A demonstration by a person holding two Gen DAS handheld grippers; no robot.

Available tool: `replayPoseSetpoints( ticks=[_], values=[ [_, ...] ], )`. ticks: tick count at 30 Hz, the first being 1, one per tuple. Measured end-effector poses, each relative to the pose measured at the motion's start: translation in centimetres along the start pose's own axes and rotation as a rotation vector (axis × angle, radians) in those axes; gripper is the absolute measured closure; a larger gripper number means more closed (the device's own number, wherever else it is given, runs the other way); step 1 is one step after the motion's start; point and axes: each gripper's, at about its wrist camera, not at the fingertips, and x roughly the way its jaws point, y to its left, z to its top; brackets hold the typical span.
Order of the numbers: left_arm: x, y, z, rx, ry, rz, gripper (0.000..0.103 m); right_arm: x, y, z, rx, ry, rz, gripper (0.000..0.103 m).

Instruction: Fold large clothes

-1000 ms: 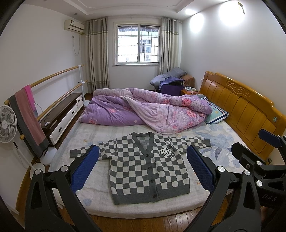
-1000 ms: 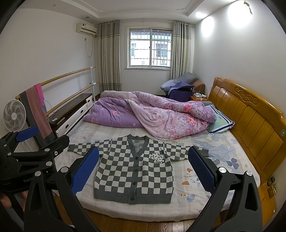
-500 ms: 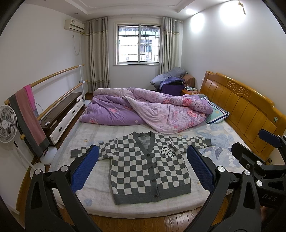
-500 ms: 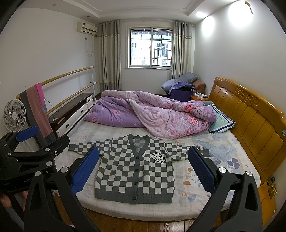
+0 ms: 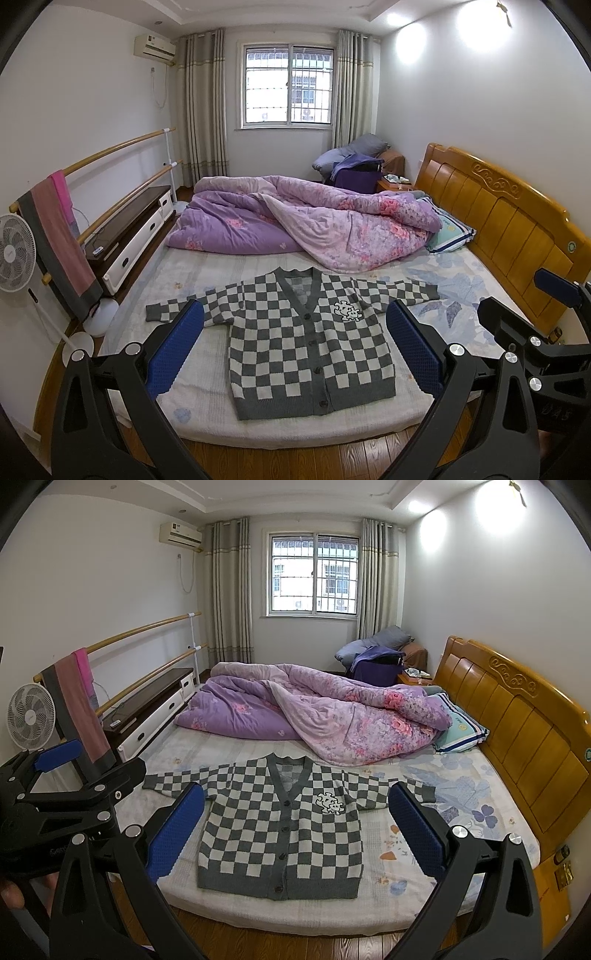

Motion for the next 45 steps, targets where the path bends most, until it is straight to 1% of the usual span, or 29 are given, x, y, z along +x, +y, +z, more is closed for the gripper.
replayPoseSetpoints(
  ticks=[8, 17, 20, 26, 32, 37, 39, 42, 45],
  values=[
    [0.6, -2.2, 0.5, -0.021, 0.006, 0.030, 0.005, 0.8, -2.5, 0.8, -0.011, 0.005, 0.038, 0.007],
    [1.5, -5.8, 0.4, -0.057, 0.006, 0.064, 0.005, 1.8, -6.4, 1.3, -0.046, 0.002, 0.081, 0.007],
    [1.8, -5.9, 0.6, -0.064, 0.028, 0.079, 0.005, 2.0, -6.7, 1.1, -0.059, 0.013, 0.087, 0.007],
    [1.9, -6.2, 0.1, -0.080, 0.044, 0.085, 0.005, 2.1, -7.2, 0.9, -0.071, 0.029, 0.094, 0.007],
    [2.8, -5.5, 0.0, -0.095, 0.067, 0.094, 0.005, 3.2, -7.2, 1.2, -0.076, 0.057, 0.105, 0.007],
    [3.5, -5.5, 0.1, -0.073, 0.065, 0.106, 0.005, 4.2, -7.3, 1.5, -0.049, 0.056, 0.104, 0.007],
    [4.0, -5.4, 0.2, -0.063, 0.060, 0.110, 0.005, 4.8, -7.2, 1.8, -0.041, 0.052, 0.098, 0.007],
    [5.5, -4.8, 0.7, -0.051, 0.066, 0.096, 0.005, 5.9, -6.7, 2.0, -0.035, 0.046, 0.078, 0.007],
    [7.5, -4.2, 1.5, -0.030, 0.069, 0.091, 0.005, 8.1, -6.3, 2.4, -0.018, 0.058, 0.065, 0.007]
  ],
)
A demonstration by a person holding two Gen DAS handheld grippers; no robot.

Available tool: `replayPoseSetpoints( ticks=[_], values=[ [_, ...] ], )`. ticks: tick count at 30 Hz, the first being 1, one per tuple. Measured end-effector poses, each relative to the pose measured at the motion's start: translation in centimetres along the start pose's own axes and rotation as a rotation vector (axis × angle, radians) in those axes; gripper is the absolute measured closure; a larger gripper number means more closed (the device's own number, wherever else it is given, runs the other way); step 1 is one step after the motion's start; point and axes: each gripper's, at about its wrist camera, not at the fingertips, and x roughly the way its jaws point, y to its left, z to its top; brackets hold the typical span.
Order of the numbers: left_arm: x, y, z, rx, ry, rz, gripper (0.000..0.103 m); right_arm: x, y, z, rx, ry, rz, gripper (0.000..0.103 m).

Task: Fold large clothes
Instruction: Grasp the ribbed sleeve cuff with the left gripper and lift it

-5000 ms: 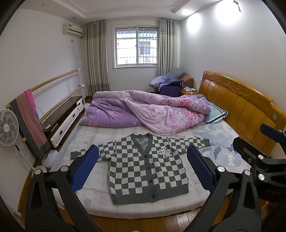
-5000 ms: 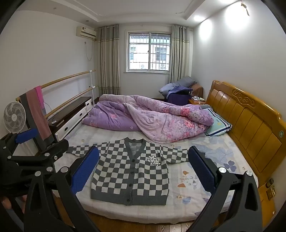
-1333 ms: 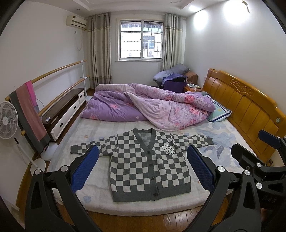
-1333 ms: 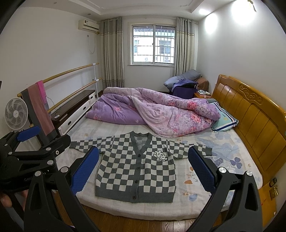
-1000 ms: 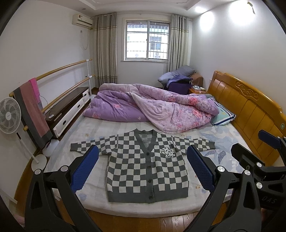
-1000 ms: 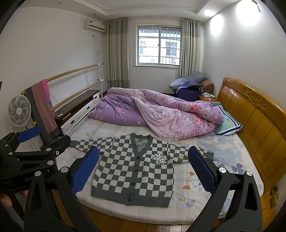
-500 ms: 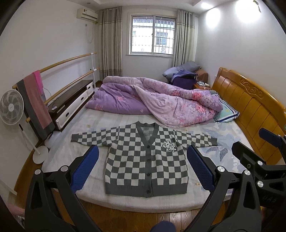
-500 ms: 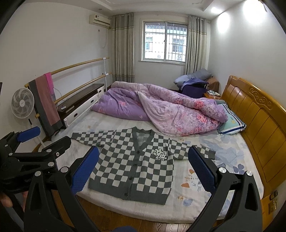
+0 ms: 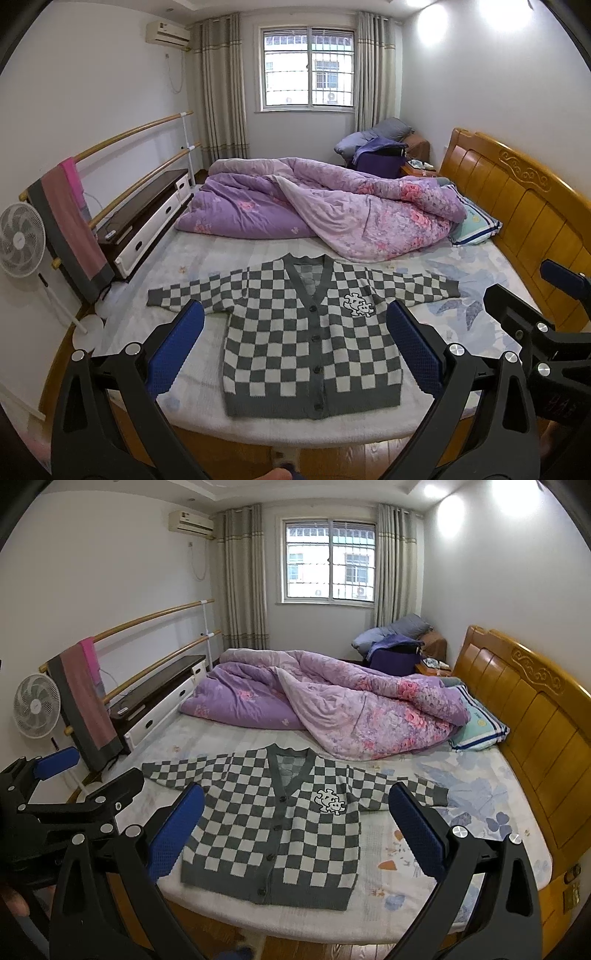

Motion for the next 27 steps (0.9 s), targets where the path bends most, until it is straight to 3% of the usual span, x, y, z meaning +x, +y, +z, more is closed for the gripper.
replayPoseSetpoints(
  ticks=[6, 13, 19, 22, 27],
  values=[
    [6.9, 3.5, 1.9, 0.034, 0.044, -0.059, 0.005, 6.3, 2.7, 1.3, 0.020, 0.028, -0.028, 0.007],
    [18.3, 11.6, 3.7, 0.039, 0.131, -0.170, 0.005, 16.4, 9.4, 3.2, 0.072, 0.085, -0.072, 0.007],
    [27.2, 18.2, 4.3, 0.057, 0.180, -0.245, 0.005, 24.9, 14.7, 4.3, 0.066, 0.132, -0.158, 0.007],
    [31.9, 20.7, 3.7, 0.009, 0.256, -0.285, 0.005, 29.2, 16.0, 4.2, 0.066, 0.174, -0.186, 0.007],
    [39.9, 24.9, 1.6, -0.156, 0.396, -0.350, 0.005, 36.5, 17.4, 2.8, 0.080, 0.238, -0.203, 0.007]
  ],
)
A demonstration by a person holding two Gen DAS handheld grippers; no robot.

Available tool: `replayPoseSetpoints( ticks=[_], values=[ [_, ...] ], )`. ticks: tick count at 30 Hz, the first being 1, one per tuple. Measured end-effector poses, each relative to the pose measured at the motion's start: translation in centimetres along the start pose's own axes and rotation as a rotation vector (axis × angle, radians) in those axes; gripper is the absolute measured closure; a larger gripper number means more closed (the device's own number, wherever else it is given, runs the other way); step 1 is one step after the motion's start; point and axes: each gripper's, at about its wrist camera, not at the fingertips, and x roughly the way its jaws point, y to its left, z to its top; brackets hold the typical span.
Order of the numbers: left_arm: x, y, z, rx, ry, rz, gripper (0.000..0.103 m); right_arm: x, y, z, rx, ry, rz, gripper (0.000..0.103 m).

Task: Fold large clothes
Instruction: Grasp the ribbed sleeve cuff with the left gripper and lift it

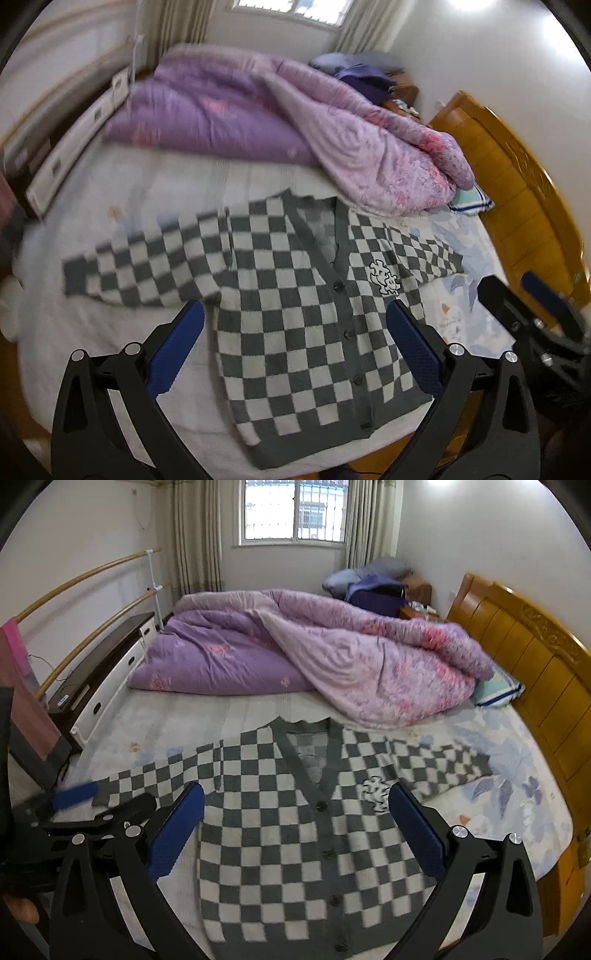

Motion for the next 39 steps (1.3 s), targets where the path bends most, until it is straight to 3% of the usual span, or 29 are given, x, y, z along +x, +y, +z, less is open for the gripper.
replayPoseSetpoints(
  ticks=[7, 13, 19, 26, 29, 32, 35, 36, 37, 39],
  values=[
    [7.3, 9.9, 0.7, -0.179, 0.027, 0.062, 0.005, 10.6, 3.6, -0.8, -0.016, 0.100, 0.006, 0.007],
    [12.6, 22.4, -0.7, -0.391, 0.050, 0.260, 0.005, 18.7, 4.8, -2.2, -0.044, 0.173, -0.021, 0.007],
    [16.4, 33.5, -3.0, -0.566, 0.061, 0.404, 0.005, 24.0, 5.4, -4.0, -0.078, 0.220, -0.041, 0.007],
    [18.7, 42.2, -5.0, -0.739, 0.016, 0.454, 0.006, 28.3, 6.1, -5.2, -0.098, 0.249, -0.016, 0.007],
    [19.0, 43.6, -5.3, -0.771, 0.017, 0.465, 0.018, 29.8, 6.5, -5.8, -0.098, 0.262, 0.015, 0.007],
    [19.2, 44.5, -4.8, -0.733, 0.022, 0.507, 0.030, 31.0, 7.4, -6.5, -0.122, 0.281, 0.038, 0.008],
    [18.4, 44.1, -4.4, -0.692, 0.013, 0.523, 0.073, 32.3, 8.7, -7.1, -0.142, 0.296, 0.082, 0.008],
    [17.9, 43.9, -4.2, -0.665, 0.012, 0.521, 0.091, 32.9, 9.4, -7.4, -0.153, 0.300, 0.102, 0.008],
    [17.5, 43.7, -3.9, -0.641, 0.016, 0.528, 0.093, 33.2, 9.9, -7.7, -0.160, 0.305, 0.117, 0.009],
    [16.7, 43.1, -3.1, -0.595, 0.015, 0.538, 0.093, 34.5, 11.3, -8.3, -0.177, 0.337, 0.170, 0.035]
  ],
)
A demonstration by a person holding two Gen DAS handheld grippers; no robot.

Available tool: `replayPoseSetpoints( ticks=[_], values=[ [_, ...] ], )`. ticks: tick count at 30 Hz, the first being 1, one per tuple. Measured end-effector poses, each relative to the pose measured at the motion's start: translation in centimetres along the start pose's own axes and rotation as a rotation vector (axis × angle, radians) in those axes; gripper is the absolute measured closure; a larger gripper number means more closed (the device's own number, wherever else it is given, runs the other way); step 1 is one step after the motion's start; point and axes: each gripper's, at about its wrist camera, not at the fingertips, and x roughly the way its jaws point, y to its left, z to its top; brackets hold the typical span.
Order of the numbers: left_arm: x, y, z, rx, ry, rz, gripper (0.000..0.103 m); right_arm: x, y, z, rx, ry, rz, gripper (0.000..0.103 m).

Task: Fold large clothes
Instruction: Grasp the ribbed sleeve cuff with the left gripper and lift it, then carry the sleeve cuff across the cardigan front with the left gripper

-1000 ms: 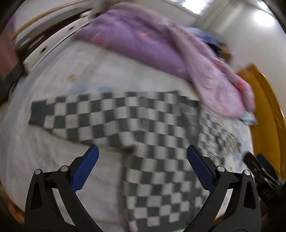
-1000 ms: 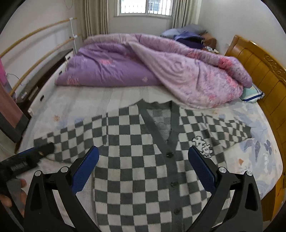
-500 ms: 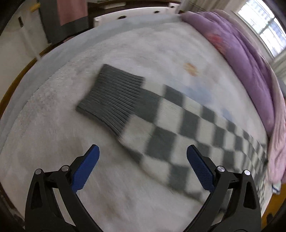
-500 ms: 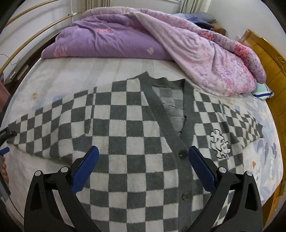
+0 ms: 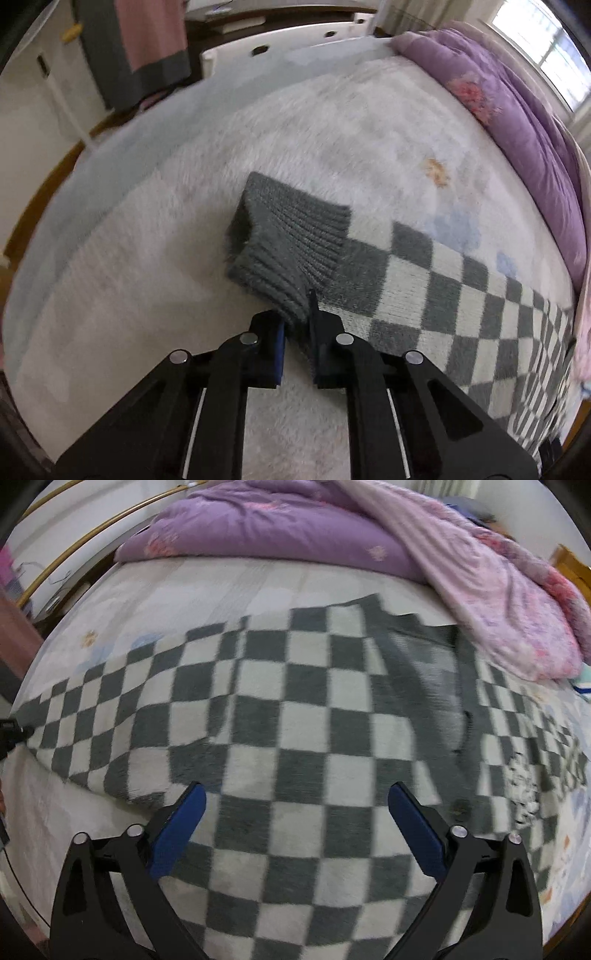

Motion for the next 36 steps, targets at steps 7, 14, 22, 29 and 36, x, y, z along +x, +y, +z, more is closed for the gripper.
replayPoseSetpoints(
  ticks=[7, 14, 22, 29, 36],
  values=[
    [-7.9, -3.2, 1.4, 0.104, -0.184, 0.015, 0.093, 5.7, 2.9, 0.2, 0.005, 0.110, 0.271, 0.094],
    [-16.4, -10.4, -0.9, 0.238, -0.317, -0.041, 0.094, 7.0, 1.3, 0.8, 0.023, 0.160, 0.367, 0.097],
    [-21.7, -26.4, -8.6, 0.401, -0.343, -0.190, 0.094, -2.4, -15.4, -0.2, 0.206, -0.069, 0.299, 0.096],
    [-20.1, -43.0, -18.7, 0.523, -0.268, -0.295, 0.094, -9.2, -34.7, -5.4, 0.376, -0.146, 0.128, 0.094],
    [-15.5, -58.5, -31.1, 0.705, -0.195, -0.295, 0.094, -12.1, -52.2, -11.4, 0.561, -0.157, -0.012, 0.088]
  ],
)
